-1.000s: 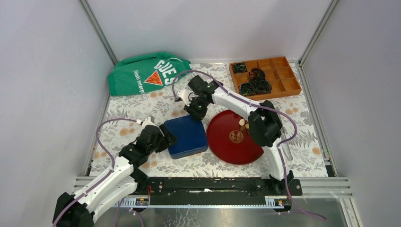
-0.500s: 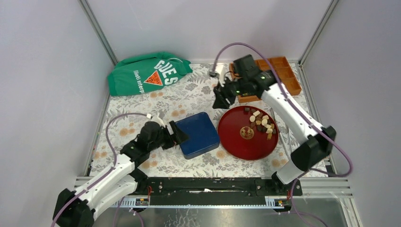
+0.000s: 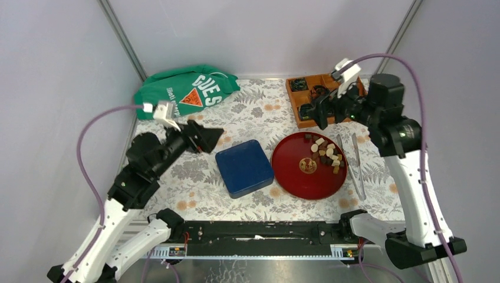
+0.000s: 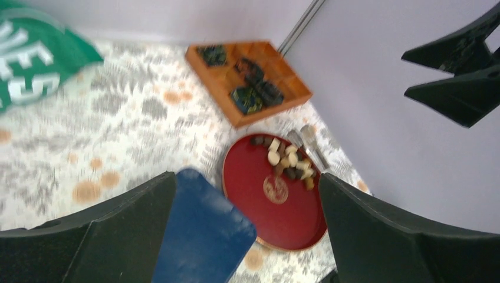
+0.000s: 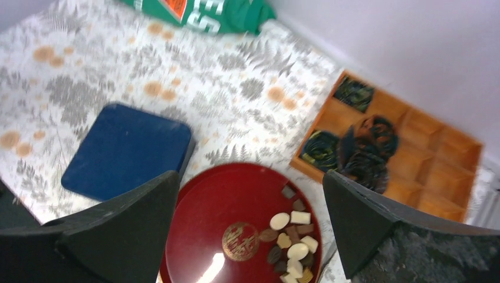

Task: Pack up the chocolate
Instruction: Close the box lid on the packing box, then reset both arms

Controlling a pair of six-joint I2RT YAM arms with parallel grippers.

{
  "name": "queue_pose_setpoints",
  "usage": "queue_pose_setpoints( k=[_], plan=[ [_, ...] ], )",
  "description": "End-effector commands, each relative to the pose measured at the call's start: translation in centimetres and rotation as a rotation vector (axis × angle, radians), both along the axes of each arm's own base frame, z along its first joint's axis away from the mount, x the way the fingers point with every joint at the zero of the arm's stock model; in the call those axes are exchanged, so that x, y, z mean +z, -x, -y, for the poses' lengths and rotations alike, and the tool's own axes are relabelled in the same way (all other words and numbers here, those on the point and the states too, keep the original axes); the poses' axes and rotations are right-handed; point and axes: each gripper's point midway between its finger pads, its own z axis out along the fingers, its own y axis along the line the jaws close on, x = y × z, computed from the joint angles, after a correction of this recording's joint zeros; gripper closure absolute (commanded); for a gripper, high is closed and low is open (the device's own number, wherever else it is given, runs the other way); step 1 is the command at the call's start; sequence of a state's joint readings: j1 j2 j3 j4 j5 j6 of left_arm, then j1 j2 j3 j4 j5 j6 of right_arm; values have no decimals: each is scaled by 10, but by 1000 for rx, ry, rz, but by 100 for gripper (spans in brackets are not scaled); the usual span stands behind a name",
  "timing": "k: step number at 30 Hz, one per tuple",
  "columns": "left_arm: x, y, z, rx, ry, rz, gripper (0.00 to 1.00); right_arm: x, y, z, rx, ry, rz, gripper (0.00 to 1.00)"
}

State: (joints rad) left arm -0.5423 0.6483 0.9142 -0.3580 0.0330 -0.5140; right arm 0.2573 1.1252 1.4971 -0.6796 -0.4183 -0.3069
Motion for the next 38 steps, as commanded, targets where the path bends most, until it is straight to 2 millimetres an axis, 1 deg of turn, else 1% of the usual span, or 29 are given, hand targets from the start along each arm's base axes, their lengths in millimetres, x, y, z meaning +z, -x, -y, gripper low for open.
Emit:
queue_pose_setpoints(
  k=[1,2,3,6,8,10,12,17,20,28,38],
  plan=[
    [68,-6,9,-51,-8,157,1,75,24,22,-102,-92,158,0],
    [82,-5,13,-71,5,173,1,86,31,24,-110,-115,174,0],
    [90,-3,16,-89,14,184,1,96,37,26,-125,-152,183,0],
    [108,4,17,-111,36,215,1,122,47,36,-216,-279,190,0],
    [117,9,14,-112,48,233,1,132,52,39,-249,-338,188,0],
    [123,13,11,-108,57,244,1,138,55,42,-273,-379,184,0],
    [124,17,8,-103,63,246,1,142,57,43,-290,-407,180,0],
    [115,19,3,-82,74,232,1,138,62,41,-274,-414,167,0],
    [111,21,2,-82,83,225,1,134,61,42,-281,-413,163,0],
    [106,25,3,-100,87,227,1,125,59,44,-288,-398,158,0],
    [99,29,-3,-79,79,231,1,114,54,45,-289,-392,138,0]
  ],
)
